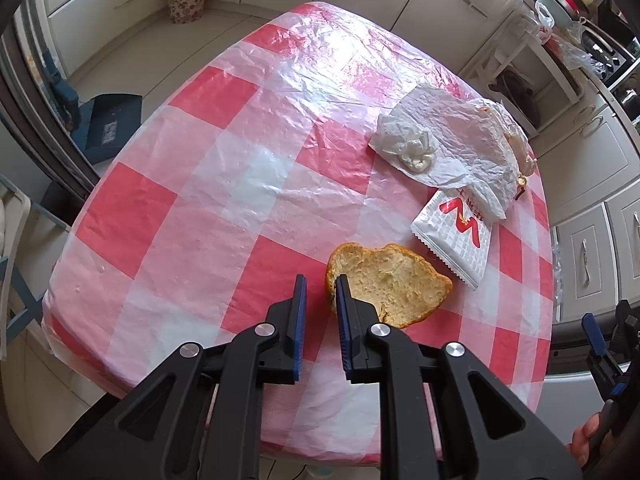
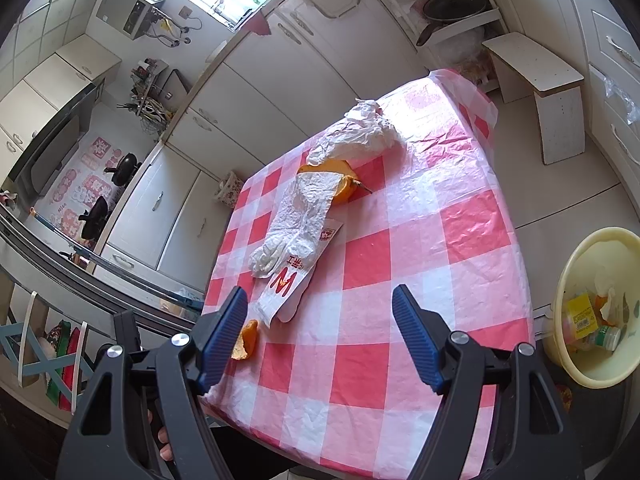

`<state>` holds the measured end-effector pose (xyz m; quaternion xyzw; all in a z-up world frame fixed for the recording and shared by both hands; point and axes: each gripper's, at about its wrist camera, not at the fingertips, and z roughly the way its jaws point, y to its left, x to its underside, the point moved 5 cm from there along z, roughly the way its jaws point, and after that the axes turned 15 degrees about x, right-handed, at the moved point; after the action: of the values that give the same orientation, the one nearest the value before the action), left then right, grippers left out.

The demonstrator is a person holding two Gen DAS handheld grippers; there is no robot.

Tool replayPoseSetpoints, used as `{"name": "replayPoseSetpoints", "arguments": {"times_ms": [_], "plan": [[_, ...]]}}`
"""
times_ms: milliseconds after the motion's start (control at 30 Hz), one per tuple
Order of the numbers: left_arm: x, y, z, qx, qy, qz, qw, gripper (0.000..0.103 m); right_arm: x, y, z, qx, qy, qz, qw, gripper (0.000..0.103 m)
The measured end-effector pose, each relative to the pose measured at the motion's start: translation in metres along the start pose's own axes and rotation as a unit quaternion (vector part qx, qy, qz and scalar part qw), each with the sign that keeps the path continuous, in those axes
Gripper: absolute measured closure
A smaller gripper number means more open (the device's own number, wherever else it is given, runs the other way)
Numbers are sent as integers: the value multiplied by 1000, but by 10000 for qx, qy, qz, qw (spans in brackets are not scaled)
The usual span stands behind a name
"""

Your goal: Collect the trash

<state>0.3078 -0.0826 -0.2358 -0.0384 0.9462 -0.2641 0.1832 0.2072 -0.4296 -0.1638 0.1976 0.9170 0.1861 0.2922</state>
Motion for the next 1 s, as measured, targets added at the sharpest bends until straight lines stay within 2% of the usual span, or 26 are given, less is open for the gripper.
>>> {"name": "replayPoseSetpoints", "arguments": {"times_ms": [67, 133, 267, 300, 400, 567, 767, 1000], "plan": [[1, -2, 2, 127, 77, -16, 9999, 83, 0, 0, 1, -3, 8, 3, 10000, 31], [2, -6, 5, 139, 79, 31, 9999, 68, 0, 0, 1, 5, 4, -2, 10000, 31], [1, -14, 11, 71, 85, 213, 9997, 65, 1, 1, 2, 16, 21, -13, 10000, 31], [1, -16, 12, 38, 71, 251, 9997, 66, 2, 1, 3, 14, 34, -25, 10000, 31], [2, -24, 15, -77, 95, 507, 9986, 97, 2, 4, 5, 20, 48, -62, 10000, 31], [1, -31, 3, -197, -84, 841, 9962, 98, 4, 12, 9, -4, 72, -112, 9999, 31], [-6, -3, -13, -202, -214, 428, 9986, 98, 7, 17, 13, 33, 121, -207, 9997, 31], [-5, 6, -18, -216, -195, 384, 9988, 98, 8, 14, 17, 129, 163, -182, 9996, 31]]}}
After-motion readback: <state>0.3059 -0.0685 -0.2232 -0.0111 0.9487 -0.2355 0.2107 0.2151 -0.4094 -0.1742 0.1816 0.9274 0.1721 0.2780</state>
